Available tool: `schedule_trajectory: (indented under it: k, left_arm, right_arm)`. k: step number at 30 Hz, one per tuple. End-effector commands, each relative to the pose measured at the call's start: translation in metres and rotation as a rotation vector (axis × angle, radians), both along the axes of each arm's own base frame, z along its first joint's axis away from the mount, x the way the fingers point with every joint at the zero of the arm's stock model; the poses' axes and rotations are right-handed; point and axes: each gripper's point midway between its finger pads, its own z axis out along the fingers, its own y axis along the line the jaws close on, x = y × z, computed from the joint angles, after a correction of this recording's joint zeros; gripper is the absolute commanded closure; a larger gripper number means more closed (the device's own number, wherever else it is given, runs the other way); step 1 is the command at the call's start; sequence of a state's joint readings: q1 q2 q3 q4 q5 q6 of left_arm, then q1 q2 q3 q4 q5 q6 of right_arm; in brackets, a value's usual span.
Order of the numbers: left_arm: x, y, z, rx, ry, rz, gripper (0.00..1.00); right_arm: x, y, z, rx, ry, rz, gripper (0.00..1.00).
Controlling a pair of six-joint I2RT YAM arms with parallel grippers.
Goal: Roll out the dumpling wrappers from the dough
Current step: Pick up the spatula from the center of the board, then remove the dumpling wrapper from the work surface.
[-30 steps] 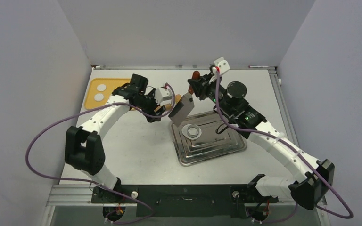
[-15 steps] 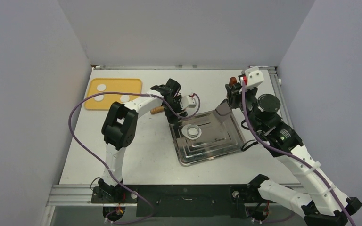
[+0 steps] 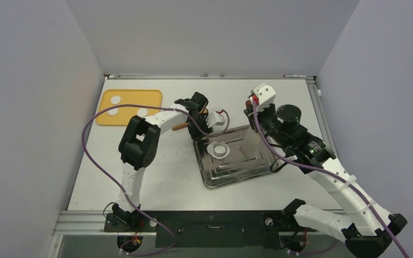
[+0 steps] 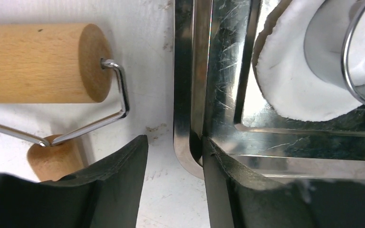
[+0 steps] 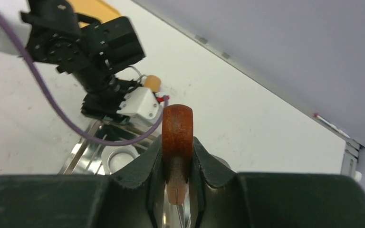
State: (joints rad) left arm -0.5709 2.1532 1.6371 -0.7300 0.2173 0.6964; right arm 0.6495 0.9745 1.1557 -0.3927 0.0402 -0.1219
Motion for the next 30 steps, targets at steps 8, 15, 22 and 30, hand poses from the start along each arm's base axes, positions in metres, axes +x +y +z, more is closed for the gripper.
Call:
schedule_trajectory:
  k: [8, 15, 22, 30]
  left_arm:
    - [0.062, 0.021, 0.003, 0.103, -0.215, -0.006, 0.58]
    - [0.056, 0.005, 0.019, 0.009, -0.221, -0.089, 0.5]
    - [0.031, -0.017, 0.078, -0.19, -0.215, -0.136, 0.41]
    - [-0.014, -0.032, 0.109, -0.326, -0.039, -0.123, 0.45]
  right_arm:
    - [-0.014, 0.064, -0.024, -0.069, -0.092, 0.113, 0.92]
    - [0.02, 0.057, -0.026, 0.031, -0.071, 0.014, 0.92]
    - [0.068, 0.009, -0.029, 0.273, -0.005, -0.22, 0.92]
    - [0.074, 0.004, -0.038, 0.326, 0.012, -0.279, 0.92]
